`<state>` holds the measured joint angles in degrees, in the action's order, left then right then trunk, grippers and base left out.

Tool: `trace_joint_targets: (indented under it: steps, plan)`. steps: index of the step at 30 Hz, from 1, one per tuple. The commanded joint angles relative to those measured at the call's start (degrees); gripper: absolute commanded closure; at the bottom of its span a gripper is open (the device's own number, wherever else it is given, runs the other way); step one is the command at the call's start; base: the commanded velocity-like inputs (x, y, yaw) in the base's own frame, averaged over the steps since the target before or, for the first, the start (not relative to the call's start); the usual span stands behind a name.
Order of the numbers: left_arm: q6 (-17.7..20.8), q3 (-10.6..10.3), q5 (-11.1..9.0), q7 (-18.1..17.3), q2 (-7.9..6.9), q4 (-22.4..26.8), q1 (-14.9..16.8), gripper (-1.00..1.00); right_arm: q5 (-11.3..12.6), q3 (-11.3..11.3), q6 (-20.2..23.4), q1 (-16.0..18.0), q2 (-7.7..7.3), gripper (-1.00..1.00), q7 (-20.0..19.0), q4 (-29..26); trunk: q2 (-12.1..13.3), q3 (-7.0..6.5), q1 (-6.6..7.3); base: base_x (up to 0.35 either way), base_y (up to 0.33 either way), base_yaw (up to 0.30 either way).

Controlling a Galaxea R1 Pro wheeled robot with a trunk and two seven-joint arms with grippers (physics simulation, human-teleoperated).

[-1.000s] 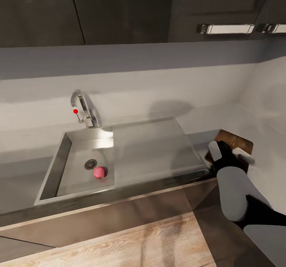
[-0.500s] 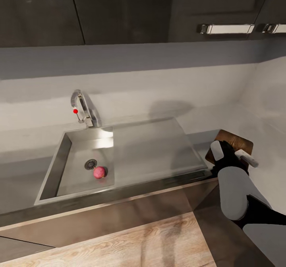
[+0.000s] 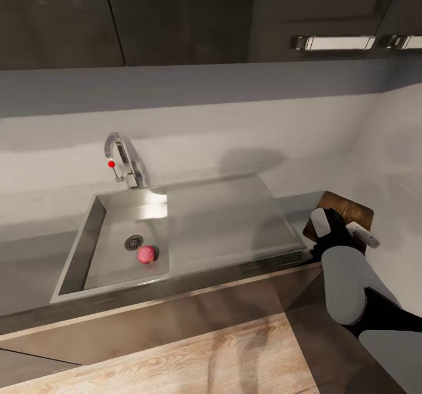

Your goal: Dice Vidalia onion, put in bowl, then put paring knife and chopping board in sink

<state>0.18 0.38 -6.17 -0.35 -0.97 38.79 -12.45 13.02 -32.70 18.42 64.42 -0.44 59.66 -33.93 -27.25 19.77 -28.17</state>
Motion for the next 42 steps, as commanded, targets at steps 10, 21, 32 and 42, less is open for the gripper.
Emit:
trace_joint_targets:
  steps: [10,21,32,42]
  plan:
    - [0.0,0.0,-0.5,-0.1,0.47,0.0,0.0,-1.0,0.6,-0.1,0.5,0.0,-0.03,-1.0,0.2,0.1,-0.1,0.09,-0.03,0.0,0.0,0.0]
    - [0.0,0.0,-0.5,-0.1,0.53,0.0,0.0,-1.0,0.6,-0.1,0.6,0.0,0.02,-1.0,0.1,0.8,-0.1,0.09,-0.03,0.0,0.0,0.0]
    - [0.0,0.0,-0.5,-0.1,0.53,0.0,0.0,-1.0,0.7,-0.1,0.6,0.0,0.17,1.0,0.3,0.8,-0.1,0.09,-0.03,0.0,0.0,0.0]
    - [0.0,0.0,-0.5,-0.1,0.53,0.0,0.0,-1.0,0.7,-0.1,0.6,0.0,0.25,1.0,0.4,0.7,-0.1,0.09,-0.03,0.0,0.0,0.0]
